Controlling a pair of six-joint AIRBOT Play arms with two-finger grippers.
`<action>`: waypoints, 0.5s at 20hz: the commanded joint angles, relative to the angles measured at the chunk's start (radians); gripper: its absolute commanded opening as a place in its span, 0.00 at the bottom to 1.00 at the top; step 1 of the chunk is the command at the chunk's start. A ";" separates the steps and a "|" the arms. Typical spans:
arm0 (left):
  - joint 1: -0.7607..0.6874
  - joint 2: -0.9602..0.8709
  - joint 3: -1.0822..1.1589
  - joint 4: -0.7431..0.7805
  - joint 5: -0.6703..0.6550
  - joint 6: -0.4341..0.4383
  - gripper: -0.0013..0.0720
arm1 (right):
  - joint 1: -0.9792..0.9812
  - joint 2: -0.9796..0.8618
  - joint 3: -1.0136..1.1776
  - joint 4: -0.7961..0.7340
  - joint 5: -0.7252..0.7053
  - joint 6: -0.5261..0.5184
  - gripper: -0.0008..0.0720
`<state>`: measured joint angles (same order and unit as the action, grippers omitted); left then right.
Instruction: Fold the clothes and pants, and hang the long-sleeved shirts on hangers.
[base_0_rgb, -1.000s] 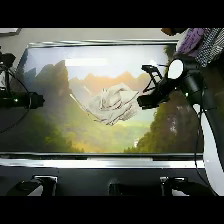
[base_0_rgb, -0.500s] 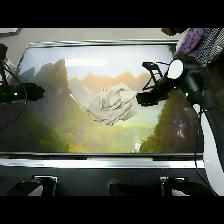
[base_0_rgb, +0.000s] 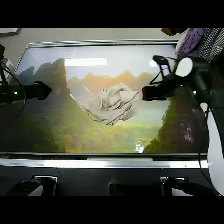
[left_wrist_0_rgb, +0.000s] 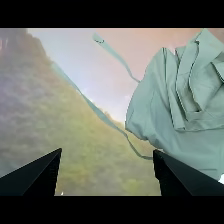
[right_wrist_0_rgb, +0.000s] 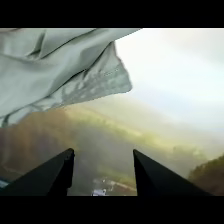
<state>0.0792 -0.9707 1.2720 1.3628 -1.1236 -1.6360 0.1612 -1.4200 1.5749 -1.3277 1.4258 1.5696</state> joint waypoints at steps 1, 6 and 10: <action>0.001 -0.006 -0.001 -0.001 -0.013 -0.014 0.92 | -0.145 0.003 -0.042 -0.001 -0.117 0.024 0.71; 0.000 -0.051 -0.001 -0.001 -0.013 -0.014 0.92 | -0.257 -0.073 -0.333 0.352 -0.233 -0.127 0.86; 0.000 -0.095 -0.001 -0.001 -0.011 -0.014 0.92 | -0.195 -0.206 -0.377 0.517 -0.284 -0.233 0.86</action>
<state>0.0792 -1.0382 1.2716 1.3617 -1.1351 -1.6497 -0.0540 -1.5513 1.2465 -0.9623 1.1992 1.4193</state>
